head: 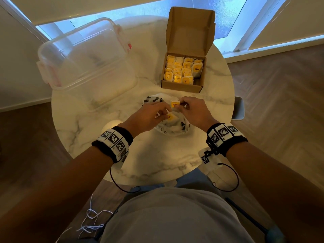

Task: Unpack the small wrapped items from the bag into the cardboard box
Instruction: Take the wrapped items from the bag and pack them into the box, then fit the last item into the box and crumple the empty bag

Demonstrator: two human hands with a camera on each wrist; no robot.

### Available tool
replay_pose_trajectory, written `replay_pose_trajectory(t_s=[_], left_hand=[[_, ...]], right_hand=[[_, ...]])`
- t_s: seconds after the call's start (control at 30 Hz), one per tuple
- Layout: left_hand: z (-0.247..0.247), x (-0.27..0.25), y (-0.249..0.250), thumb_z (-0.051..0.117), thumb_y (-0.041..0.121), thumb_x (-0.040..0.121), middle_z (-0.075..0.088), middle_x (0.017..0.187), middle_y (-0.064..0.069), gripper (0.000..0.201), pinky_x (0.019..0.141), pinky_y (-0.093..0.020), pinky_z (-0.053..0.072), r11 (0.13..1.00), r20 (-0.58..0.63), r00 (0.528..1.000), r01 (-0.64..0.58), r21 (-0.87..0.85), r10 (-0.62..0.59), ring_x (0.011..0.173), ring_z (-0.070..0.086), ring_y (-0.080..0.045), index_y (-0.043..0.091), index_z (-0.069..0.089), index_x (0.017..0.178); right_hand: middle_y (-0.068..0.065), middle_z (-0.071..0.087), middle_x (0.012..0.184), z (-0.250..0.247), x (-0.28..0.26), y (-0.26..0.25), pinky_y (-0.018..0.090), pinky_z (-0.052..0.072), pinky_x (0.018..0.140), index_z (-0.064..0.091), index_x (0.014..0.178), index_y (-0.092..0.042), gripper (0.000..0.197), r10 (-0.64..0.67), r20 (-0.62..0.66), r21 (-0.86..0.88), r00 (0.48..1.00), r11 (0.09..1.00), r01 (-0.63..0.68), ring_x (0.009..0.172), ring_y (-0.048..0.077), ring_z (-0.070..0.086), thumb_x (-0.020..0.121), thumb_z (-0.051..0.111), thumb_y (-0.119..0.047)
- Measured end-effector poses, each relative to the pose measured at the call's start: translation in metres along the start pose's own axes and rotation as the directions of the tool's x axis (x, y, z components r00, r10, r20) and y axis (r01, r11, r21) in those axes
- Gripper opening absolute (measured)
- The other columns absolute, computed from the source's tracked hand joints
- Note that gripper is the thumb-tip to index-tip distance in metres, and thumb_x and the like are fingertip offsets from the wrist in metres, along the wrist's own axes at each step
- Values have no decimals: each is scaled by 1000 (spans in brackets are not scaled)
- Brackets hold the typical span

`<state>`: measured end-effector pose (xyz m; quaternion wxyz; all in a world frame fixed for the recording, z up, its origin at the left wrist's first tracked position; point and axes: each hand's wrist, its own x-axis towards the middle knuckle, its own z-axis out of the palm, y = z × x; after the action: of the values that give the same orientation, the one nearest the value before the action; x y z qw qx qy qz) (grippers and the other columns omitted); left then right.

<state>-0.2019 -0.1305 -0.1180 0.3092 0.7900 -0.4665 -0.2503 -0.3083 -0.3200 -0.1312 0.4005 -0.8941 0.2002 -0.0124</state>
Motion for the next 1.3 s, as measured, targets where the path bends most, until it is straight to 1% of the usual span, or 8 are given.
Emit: replay_pose_trajectory(t_s=[0.13, 0.33, 0.5, 0.63, 0.9, 1.03, 1.13, 1.3], left_hand=[[-2, -1, 8, 76, 17, 87, 69, 98, 2, 24, 79, -19, 56, 993, -108, 994, 2, -118, -15, 86, 67, -4, 13, 64, 108], [-8, 0, 13, 74, 24, 88, 63, 107, 1, 27, 74, -13, 50, 995, -165, 986, 3, -95, -18, 81, 66, -7, 13, 63, 111], [-9, 0, 16, 74, 27, 88, 72, 95, 0, 26, 76, -16, 54, 991, -149, 988, 20, -131, -39, 85, 68, -4, 9, 64, 105], [-10, 5, 19, 75, 27, 87, 71, 93, 1, 25, 73, -9, 50, 993, -161, 986, 35, -113, -53, 80, 65, 3, 9, 65, 102], [-23, 46, 38, 70, 29, 91, 66, 96, 10, 16, 71, -23, 53, 996, -161, 983, -88, 28, 91, 81, 61, -6, 19, 64, 102], [-29, 84, 40, 64, 30, 95, 59, 102, 8, 14, 72, -9, 41, 995, -216, 972, -77, 65, 89, 81, 54, 5, 19, 63, 103], [-25, 109, 31, 63, 28, 95, 58, 108, 4, 13, 75, -18, 48, 995, -177, 984, -4, 100, 21, 81, 54, -1, 20, 64, 105], [-2, 131, 10, 61, 20, 92, 57, 108, -2, 14, 88, -38, 52, 985, -79, 996, 53, 164, -40, 95, 55, -15, 16, 65, 105]], right_hand=[[-2, 71, 92, -7, -2, -6, 22, 44, 74, 76, 99, -12, 14, -60, 96, 57, 994, 997, 55, 80, 12, 58, 90, 73, -23], [-8, 63, 97, -11, -4, -7, -1, 35, 72, 75, 101, -2, 14, -115, 174, 37, 978, 993, 110, 86, 7, 54, 91, 70, -11], [-8, 64, 95, -13, -5, -8, 14, 39, 72, 76, 101, -8, 16, -133, 231, 51, 964, 991, 124, 83, 10, 56, 89, 67, -5], [-4, 61, 104, -15, -8, -3, 4, 38, 69, 74, 108, -18, 22, -138, 244, 61, 960, 990, 126, 83, 11, 59, 85, 71, -17], [1, 66, 86, -34, 0, 4, 35, 50, 70, 73, 89, -13, 25, -119, 90, 22, 989, 993, 118, 76, 16, 60, 89, 72, -38], [1, 65, 91, -61, 21, 17, 24, 45, 69, 72, 90, -11, 25, -72, 18, -53, 997, 996, 73, 79, 18, 61, 89, 72, -37], [-1, 59, 90, -79, 46, 31, 8, 30, 61, 73, 96, -12, 28, -15, -47, -143, 999, 990, 8, 81, 14, 53, 91, 68, -39], [11, 63, 92, -87, 92, 58, 34, 43, 76, 73, 85, -17, 57, 93, -127, -202, 988, 972, -117, 96, 31, 58, 73, 49, -67]])
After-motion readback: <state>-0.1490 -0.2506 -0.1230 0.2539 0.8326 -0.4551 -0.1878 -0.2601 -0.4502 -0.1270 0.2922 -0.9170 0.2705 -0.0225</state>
